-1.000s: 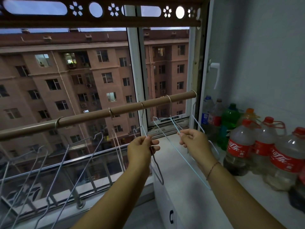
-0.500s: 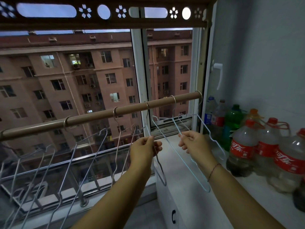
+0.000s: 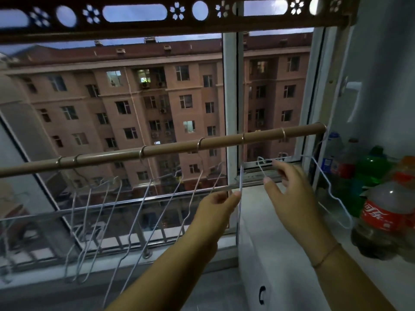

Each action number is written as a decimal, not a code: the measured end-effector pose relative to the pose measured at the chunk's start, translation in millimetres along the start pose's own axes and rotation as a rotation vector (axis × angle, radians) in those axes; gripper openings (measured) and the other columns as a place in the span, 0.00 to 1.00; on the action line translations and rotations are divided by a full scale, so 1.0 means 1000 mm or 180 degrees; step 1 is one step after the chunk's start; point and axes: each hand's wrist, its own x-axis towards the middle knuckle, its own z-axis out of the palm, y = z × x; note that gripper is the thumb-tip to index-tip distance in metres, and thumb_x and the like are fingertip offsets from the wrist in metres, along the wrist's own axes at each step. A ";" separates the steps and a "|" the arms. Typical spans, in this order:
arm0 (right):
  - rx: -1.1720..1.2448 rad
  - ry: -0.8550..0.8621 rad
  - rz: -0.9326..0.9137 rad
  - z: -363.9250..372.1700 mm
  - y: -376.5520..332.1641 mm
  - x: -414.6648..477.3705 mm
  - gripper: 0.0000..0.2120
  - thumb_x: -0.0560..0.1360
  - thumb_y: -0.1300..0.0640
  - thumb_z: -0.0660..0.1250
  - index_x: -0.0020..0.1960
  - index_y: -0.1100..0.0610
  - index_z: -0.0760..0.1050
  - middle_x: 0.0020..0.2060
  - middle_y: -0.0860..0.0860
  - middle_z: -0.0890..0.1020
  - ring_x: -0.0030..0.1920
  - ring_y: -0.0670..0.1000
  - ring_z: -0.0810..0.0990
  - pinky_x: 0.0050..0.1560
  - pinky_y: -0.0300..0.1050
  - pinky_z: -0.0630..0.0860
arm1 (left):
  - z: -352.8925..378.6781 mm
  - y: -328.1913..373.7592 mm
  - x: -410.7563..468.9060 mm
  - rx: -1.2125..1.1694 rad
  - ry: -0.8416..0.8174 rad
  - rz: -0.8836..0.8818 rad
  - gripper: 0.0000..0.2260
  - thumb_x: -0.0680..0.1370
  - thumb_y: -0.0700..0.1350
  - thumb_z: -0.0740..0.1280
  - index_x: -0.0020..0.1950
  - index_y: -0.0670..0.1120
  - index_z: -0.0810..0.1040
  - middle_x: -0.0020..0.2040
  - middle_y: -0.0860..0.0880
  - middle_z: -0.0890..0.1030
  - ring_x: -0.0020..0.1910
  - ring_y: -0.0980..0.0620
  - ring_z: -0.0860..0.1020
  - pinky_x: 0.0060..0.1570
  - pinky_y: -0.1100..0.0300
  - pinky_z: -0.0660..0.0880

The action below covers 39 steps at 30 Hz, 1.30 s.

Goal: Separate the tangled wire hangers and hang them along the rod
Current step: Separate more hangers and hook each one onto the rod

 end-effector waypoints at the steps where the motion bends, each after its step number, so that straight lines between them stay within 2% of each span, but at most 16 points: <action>1: 0.0086 -0.0060 -0.0138 0.005 -0.011 -0.005 0.18 0.75 0.56 0.63 0.65 0.53 0.69 0.64 0.51 0.70 0.66 0.52 0.69 0.63 0.46 0.68 | -0.007 0.000 -0.006 0.0000 0.0019 0.0047 0.13 0.78 0.50 0.61 0.59 0.46 0.77 0.57 0.44 0.79 0.60 0.45 0.76 0.65 0.46 0.70; 3: 0.0247 -0.0202 -0.0365 0.020 -0.032 -0.015 0.16 0.75 0.56 0.64 0.62 0.52 0.70 0.59 0.46 0.71 0.61 0.48 0.71 0.62 0.45 0.71 | -0.026 -0.002 -0.018 -0.0045 0.0037 0.0206 0.11 0.78 0.49 0.62 0.57 0.48 0.78 0.52 0.47 0.81 0.55 0.50 0.79 0.61 0.51 0.75; 5: 0.0437 -0.0438 -0.0461 0.037 -0.050 -0.026 0.14 0.75 0.57 0.64 0.60 0.51 0.71 0.54 0.44 0.72 0.54 0.41 0.73 0.54 0.34 0.73 | -0.049 -0.005 -0.028 -0.0164 0.0077 0.0472 0.09 0.78 0.48 0.62 0.53 0.47 0.79 0.44 0.49 0.83 0.44 0.56 0.81 0.47 0.62 0.79; 6: 0.0535 -0.0582 -0.0462 0.045 -0.058 -0.032 0.13 0.75 0.57 0.64 0.59 0.50 0.72 0.53 0.44 0.73 0.51 0.39 0.74 0.49 0.28 0.73 | -0.062 -0.006 -0.032 -0.0187 0.0203 0.0626 0.09 0.78 0.47 0.62 0.52 0.47 0.80 0.41 0.50 0.83 0.39 0.58 0.81 0.40 0.66 0.78; 8: 0.0644 -0.0762 -0.0446 0.062 -0.072 -0.043 0.11 0.75 0.57 0.64 0.56 0.48 0.72 0.51 0.44 0.74 0.49 0.36 0.73 0.44 0.21 0.70 | -0.089 -0.010 -0.037 -0.0126 0.0730 0.0950 0.07 0.78 0.45 0.63 0.49 0.49 0.80 0.40 0.51 0.82 0.36 0.61 0.80 0.36 0.68 0.77; 10: 0.0727 -0.0818 -0.0380 0.078 -0.085 -0.052 0.10 0.74 0.57 0.65 0.56 0.50 0.74 0.48 0.43 0.75 0.47 0.36 0.75 0.43 0.19 0.69 | -0.116 -0.015 -0.039 0.0092 0.1342 0.1210 0.06 0.78 0.44 0.63 0.46 0.52 0.79 0.42 0.53 0.82 0.38 0.64 0.79 0.34 0.70 0.75; 12: 0.0854 -0.0934 -0.0209 0.095 -0.099 -0.060 0.09 0.75 0.57 0.65 0.55 0.52 0.75 0.43 0.43 0.78 0.42 0.38 0.77 0.39 0.22 0.71 | -0.141 -0.021 -0.039 0.0204 0.1569 0.1239 0.06 0.78 0.44 0.63 0.46 0.54 0.78 0.44 0.55 0.81 0.41 0.64 0.79 0.35 0.69 0.74; 14: 0.0752 -0.1056 -0.0066 0.113 -0.110 -0.068 0.10 0.75 0.55 0.65 0.55 0.53 0.75 0.38 0.44 0.78 0.38 0.40 0.78 0.36 0.27 0.74 | -0.163 -0.028 -0.036 0.0193 0.1555 0.1106 0.06 0.78 0.44 0.63 0.49 0.55 0.78 0.47 0.57 0.80 0.45 0.62 0.78 0.40 0.69 0.71; 17: 0.0496 -0.1178 0.0365 0.141 -0.119 -0.078 0.13 0.75 0.52 0.65 0.57 0.55 0.74 0.43 0.47 0.79 0.41 0.47 0.80 0.41 0.38 0.78 | -0.186 -0.039 -0.027 0.0335 0.1247 0.0745 0.08 0.78 0.45 0.63 0.56 0.51 0.78 0.46 0.57 0.79 0.46 0.61 0.76 0.45 0.66 0.71; 20: 0.0635 -0.1374 0.0833 0.163 -0.123 -0.086 0.13 0.75 0.51 0.64 0.55 0.58 0.75 0.45 0.52 0.81 0.33 0.47 0.79 0.31 0.35 0.75 | -0.197 -0.049 -0.024 0.0323 0.0716 0.0389 0.07 0.78 0.45 0.64 0.51 0.49 0.81 0.43 0.50 0.82 0.41 0.55 0.78 0.46 0.59 0.74; 22: 0.0803 -0.1455 0.0987 0.174 -0.124 -0.090 0.12 0.76 0.51 0.63 0.53 0.58 0.76 0.45 0.55 0.82 0.30 0.46 0.77 0.28 0.33 0.72 | -0.201 -0.055 -0.027 0.0378 0.0530 0.0389 0.07 0.78 0.45 0.64 0.49 0.49 0.82 0.41 0.52 0.82 0.40 0.56 0.78 0.45 0.60 0.74; 24: 0.1020 -0.1418 0.1096 0.180 -0.126 -0.091 0.10 0.76 0.52 0.62 0.49 0.57 0.77 0.41 0.53 0.82 0.31 0.45 0.77 0.28 0.33 0.72 | -0.207 -0.060 -0.031 0.0625 0.0699 0.0674 0.05 0.77 0.46 0.65 0.48 0.52 0.81 0.42 0.56 0.82 0.42 0.59 0.79 0.43 0.64 0.74; 27: 0.1430 -0.1292 0.1240 0.187 -0.129 -0.092 0.10 0.77 0.54 0.62 0.44 0.58 0.78 0.33 0.50 0.82 0.24 0.39 0.73 0.26 0.32 0.70 | -0.222 -0.057 -0.039 0.0849 0.1349 0.1264 0.05 0.76 0.45 0.66 0.49 0.55 0.79 0.43 0.60 0.80 0.44 0.63 0.78 0.41 0.70 0.71; 30: 0.1634 -0.1237 0.1258 0.192 -0.131 -0.093 0.11 0.77 0.56 0.62 0.42 0.62 0.78 0.32 0.52 0.81 0.22 0.42 0.69 0.23 0.31 0.68 | -0.240 -0.055 -0.039 0.0855 0.1886 0.1549 0.05 0.76 0.44 0.67 0.50 0.53 0.77 0.45 0.57 0.77 0.44 0.60 0.77 0.40 0.69 0.72; 35: 0.1766 -0.1271 0.1169 0.199 -0.135 -0.094 0.11 0.77 0.58 0.63 0.40 0.62 0.77 0.29 0.52 0.79 0.21 0.41 0.69 0.23 0.30 0.68 | -0.248 -0.058 -0.031 0.1089 0.1987 0.1270 0.13 0.77 0.44 0.67 0.61 0.48 0.75 0.58 0.49 0.74 0.52 0.52 0.76 0.51 0.59 0.73; 39: 0.1807 -0.1188 0.1178 0.198 -0.132 -0.091 0.11 0.77 0.58 0.63 0.41 0.65 0.77 0.26 0.50 0.78 0.22 0.43 0.68 0.23 0.32 0.67 | -0.251 -0.058 -0.025 0.1183 0.1860 0.1104 0.18 0.77 0.45 0.65 0.68 0.46 0.71 0.61 0.48 0.77 0.51 0.55 0.76 0.49 0.61 0.73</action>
